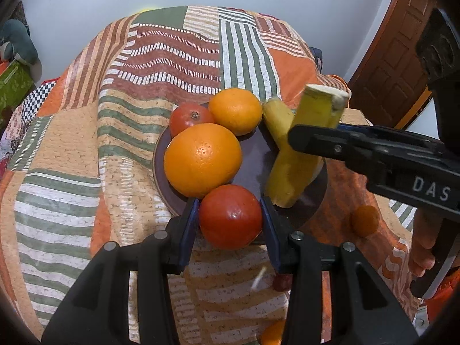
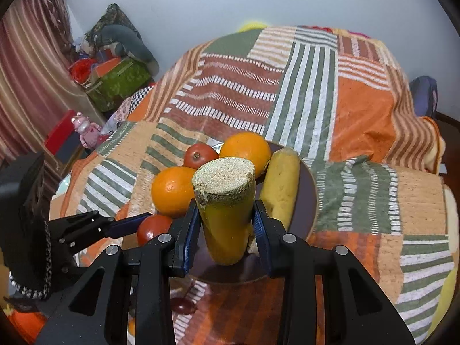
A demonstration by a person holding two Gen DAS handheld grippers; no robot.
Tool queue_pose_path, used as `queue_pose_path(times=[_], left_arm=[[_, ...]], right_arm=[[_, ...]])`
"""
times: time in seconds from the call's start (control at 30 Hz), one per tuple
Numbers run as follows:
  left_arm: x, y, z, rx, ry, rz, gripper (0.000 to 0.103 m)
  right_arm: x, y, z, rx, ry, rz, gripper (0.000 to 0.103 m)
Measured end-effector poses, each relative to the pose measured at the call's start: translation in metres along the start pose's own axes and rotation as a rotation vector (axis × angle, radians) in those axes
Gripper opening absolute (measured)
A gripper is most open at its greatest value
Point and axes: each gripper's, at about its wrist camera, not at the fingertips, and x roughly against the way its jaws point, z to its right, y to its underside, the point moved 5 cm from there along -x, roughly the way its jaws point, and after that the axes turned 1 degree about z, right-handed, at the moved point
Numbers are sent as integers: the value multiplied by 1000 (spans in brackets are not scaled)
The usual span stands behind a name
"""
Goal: Organize fruits
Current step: 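Lower the cob and tomato onto the purple plate and open both grippers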
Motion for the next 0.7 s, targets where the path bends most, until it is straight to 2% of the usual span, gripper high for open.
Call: queue_pose_path(times=[0.2, 0.33, 0.57, 0.67, 0.7], left_arm=[[-2, -1, 1, -13, 0, -4, 43], [-3, -1, 0, -11, -44, 4, 54], [1, 0, -3, 5, -36, 9, 56], [9, -1, -3, 8, -38, 31, 61], [12, -1, -3, 10, -39, 39, 61]], right_arm=[[-7, -7, -6, 30, 21, 0, 33], [-10, -10, -1, 1, 23, 5, 33], [-10, -5, 8, -31, 49, -3, 37], [-7, -4, 5, 10, 84, -10, 38], [-6, -4, 4, 24, 93, -10, 42]])
